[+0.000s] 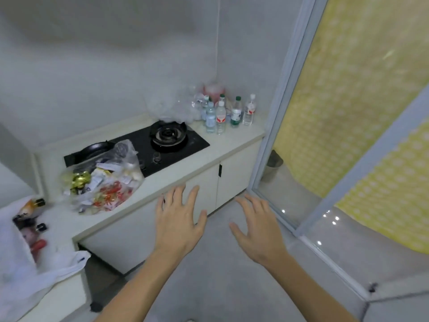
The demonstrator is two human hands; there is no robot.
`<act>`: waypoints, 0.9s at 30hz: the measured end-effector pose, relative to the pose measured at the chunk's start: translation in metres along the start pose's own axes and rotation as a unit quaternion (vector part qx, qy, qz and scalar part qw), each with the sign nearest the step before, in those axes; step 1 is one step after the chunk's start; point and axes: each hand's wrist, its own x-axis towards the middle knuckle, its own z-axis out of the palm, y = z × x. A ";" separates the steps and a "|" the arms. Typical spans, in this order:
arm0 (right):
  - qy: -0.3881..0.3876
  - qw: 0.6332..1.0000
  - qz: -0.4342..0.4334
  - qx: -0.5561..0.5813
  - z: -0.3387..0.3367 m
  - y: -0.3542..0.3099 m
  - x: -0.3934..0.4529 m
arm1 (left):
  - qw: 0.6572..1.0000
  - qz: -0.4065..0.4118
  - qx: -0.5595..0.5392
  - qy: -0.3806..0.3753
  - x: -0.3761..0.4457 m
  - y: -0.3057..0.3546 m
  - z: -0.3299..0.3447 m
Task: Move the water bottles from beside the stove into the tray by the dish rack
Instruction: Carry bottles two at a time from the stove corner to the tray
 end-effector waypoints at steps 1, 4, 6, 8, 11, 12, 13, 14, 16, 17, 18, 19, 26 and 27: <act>0.003 1.000 0.011 0.006 -0.001 0.007 0.017 | 1.000 0.007 -0.001 -0.001 0.024 0.003 0.005; 0.015 0.999 0.027 0.014 -0.003 0.032 0.064 | 0.999 0.028 -0.011 0.011 0.088 0.017 0.020; 0.017 0.999 0.034 0.016 -0.004 0.052 0.098 | 0.999 0.038 -0.011 0.001 0.128 0.028 0.034; 0.018 0.999 0.044 0.013 -0.003 0.078 0.136 | 0.999 0.044 -0.014 -0.003 0.168 0.041 0.051; 0.023 0.999 0.043 0.022 -0.006 0.122 0.203 | 0.999 0.046 -0.023 -0.001 0.234 0.065 0.073; 0.019 0.999 0.038 0.020 -0.009 0.135 0.226 | 0.999 0.045 -0.020 -0.004 0.256 0.073 0.080; 0.014 0.999 0.034 0.015 -0.013 0.148 0.249 | 0.999 0.041 -0.017 -0.008 0.278 0.080 0.086; 0.009 0.999 0.032 0.014 -0.018 0.161 0.272 | 0.999 0.035 -0.016 -0.013 0.300 0.088 0.092; 0.001 1.000 0.025 0.017 -0.028 0.183 0.311 | 0.999 0.026 -0.016 -0.015 0.339 0.103 0.102; 0.000 1.000 0.017 0.018 -0.032 0.195 0.331 | 1.000 0.025 -0.013 -0.012 0.358 0.111 0.107; -0.003 1.000 0.009 0.012 -0.035 0.207 0.351 | 1.000 0.023 -0.010 -0.011 0.377 0.118 0.113; -0.006 1.000 0.004 0.010 -0.037 0.218 0.370 | 1.000 0.017 -0.014 -0.016 0.396 0.123 0.119; -0.046 0.999 0.002 0.002 -0.037 0.280 0.498 | 0.999 0.000 -0.039 -0.034 0.504 0.139 0.167; -0.052 0.999 0.001 -0.003 -0.034 0.287 0.518 | 0.998 -0.001 -0.045 -0.037 0.523 0.138 0.175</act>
